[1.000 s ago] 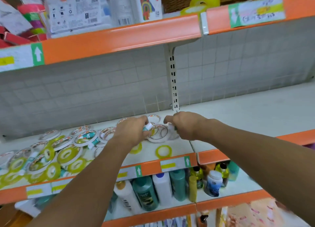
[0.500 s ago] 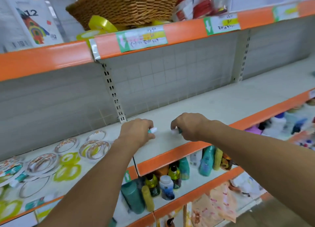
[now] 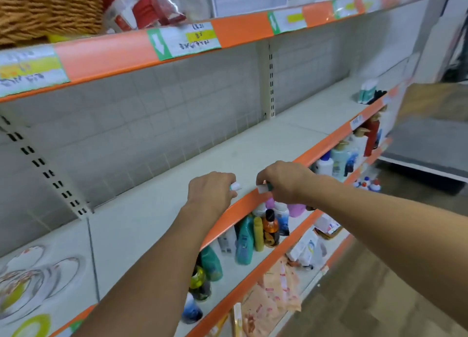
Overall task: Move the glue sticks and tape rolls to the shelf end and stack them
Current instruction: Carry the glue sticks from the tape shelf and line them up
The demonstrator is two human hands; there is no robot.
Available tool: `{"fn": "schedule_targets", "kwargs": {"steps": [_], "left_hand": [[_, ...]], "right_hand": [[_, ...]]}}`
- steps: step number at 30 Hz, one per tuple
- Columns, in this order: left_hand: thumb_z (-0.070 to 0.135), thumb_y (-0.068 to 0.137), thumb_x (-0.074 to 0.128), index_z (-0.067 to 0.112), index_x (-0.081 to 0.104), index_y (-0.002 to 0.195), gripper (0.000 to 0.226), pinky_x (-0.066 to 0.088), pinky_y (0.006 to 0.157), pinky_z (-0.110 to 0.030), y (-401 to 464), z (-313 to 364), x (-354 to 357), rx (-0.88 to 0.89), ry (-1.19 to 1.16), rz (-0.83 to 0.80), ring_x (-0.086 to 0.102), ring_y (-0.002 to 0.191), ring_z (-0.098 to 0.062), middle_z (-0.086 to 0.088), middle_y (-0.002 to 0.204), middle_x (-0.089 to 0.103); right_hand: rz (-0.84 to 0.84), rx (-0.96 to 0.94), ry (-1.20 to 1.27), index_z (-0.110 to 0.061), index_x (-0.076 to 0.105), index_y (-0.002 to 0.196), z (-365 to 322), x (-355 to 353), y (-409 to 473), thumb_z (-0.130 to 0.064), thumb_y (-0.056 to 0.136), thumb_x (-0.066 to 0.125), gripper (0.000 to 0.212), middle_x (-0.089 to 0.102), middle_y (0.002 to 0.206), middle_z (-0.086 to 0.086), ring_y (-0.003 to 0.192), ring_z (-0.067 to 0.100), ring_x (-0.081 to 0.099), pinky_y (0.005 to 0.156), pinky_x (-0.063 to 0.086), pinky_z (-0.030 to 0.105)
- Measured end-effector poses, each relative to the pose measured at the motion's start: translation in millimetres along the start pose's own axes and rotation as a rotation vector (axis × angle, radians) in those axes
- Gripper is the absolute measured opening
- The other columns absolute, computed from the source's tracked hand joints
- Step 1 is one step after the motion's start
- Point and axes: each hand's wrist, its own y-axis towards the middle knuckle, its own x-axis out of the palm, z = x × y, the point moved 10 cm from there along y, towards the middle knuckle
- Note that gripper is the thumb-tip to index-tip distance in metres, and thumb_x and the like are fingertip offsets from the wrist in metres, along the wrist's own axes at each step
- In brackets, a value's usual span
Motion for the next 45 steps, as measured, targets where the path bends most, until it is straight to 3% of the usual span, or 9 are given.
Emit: {"fn": "schedule_targets", "kwargs": {"steps": [4,8,13,17,25,28,37,42,45], "left_hand": [[0.04,0.095,0.054,0.029,0.062,0.108,0.019,0.036,0.07,-0.029,35,38,7,0.085,-0.009,0.003,0.061,0.1,-0.021,0.003,0.106,0.067],[0.038,0.091,0.056,0.029,0.062,0.108,0.02,0.038,0.07,-0.029,75,71,18,0.169,-0.03,-0.014,0.06,0.099,-0.023,0.002,0.104,0.066],[0.046,0.09,0.059,0.027,0.064,0.105,0.025,0.036,0.069,-0.029,132,114,25,0.274,-0.077,-0.008,0.061,0.096,-0.026,-0.001,0.101,0.065],[0.049,0.089,0.059,0.027,0.065,0.103,0.026,0.036,0.068,-0.029,171,148,28,0.363,-0.118,-0.006,0.061,0.095,-0.025,0.001,0.099,0.065],[0.043,0.087,0.059,0.027,0.064,0.102,0.023,0.036,0.069,-0.029,218,217,43,0.521,-0.132,-0.039,0.061,0.097,-0.026,0.002,0.099,0.065],[0.047,0.086,0.062,0.028,0.065,0.099,0.024,0.041,0.069,-0.03,236,239,48,0.569,-0.156,-0.027,0.061,0.095,-0.024,0.002,0.098,0.065],[0.045,0.084,0.067,0.03,0.064,0.107,0.028,0.038,0.07,-0.029,307,313,60,0.594,-0.149,-0.05,0.061,0.098,-0.025,0.001,0.103,0.065],[0.047,0.087,0.065,0.031,0.063,0.113,0.031,0.04,0.073,-0.03,352,371,69,0.573,-0.146,-0.033,0.062,0.1,-0.025,0.0,0.108,0.066],[0.046,0.088,0.065,0.033,0.063,0.114,0.03,0.038,0.072,-0.03,382,416,68,0.564,-0.133,-0.029,0.063,0.1,-0.024,0.001,0.11,0.066]], "right_hand": [[0.044,0.074,0.027,-0.025,0.063,0.122,44,-3,0,-0.019,0.095,0.052,0.03,0.063,0.113,0.005,0.102,0.028,0.06,0.069,0.046,0.033],[0.072,0.157,0.036,-0.027,0.062,0.125,87,-8,5,-0.011,0.089,0.052,0.04,0.063,0.119,0.004,0.107,0.029,0.06,0.073,0.05,0.035],[0.095,0.268,0.023,-0.029,0.062,0.123,144,-19,13,-0.012,0.089,0.055,0.04,0.064,0.118,0.003,0.109,0.027,0.06,0.072,0.045,0.033],[0.111,0.36,0.044,-0.029,0.062,0.126,186,-26,13,-0.01,0.085,0.06,0.045,0.064,0.12,0.0,0.11,0.025,0.059,0.078,0.051,0.035],[0.119,0.522,0.078,-0.03,0.065,0.117,259,-21,5,-0.003,0.083,0.053,0.045,0.066,0.109,-0.001,0.092,0.023,0.059,0.071,0.054,0.035],[0.112,0.566,0.084,-0.03,0.064,0.119,286,-20,6,-0.005,0.083,0.055,0.045,0.065,0.11,0.0,0.094,0.025,0.06,0.072,0.055,0.036],[0.088,0.602,0.086,-0.03,0.063,0.121,383,-18,26,-0.007,0.084,0.06,0.045,0.063,0.113,0.0,0.102,0.024,0.059,0.074,0.052,0.035],[0.067,0.596,0.063,-0.033,0.061,0.123,464,-16,35,-0.008,0.083,0.059,0.048,0.063,0.117,0.001,0.106,0.026,0.061,0.082,0.055,0.038],[0.042,0.588,0.039,-0.033,0.062,0.124,517,-24,35,-0.012,0.086,0.059,0.044,0.063,0.116,0.0,0.106,0.026,0.06,0.078,0.051,0.034]]}}
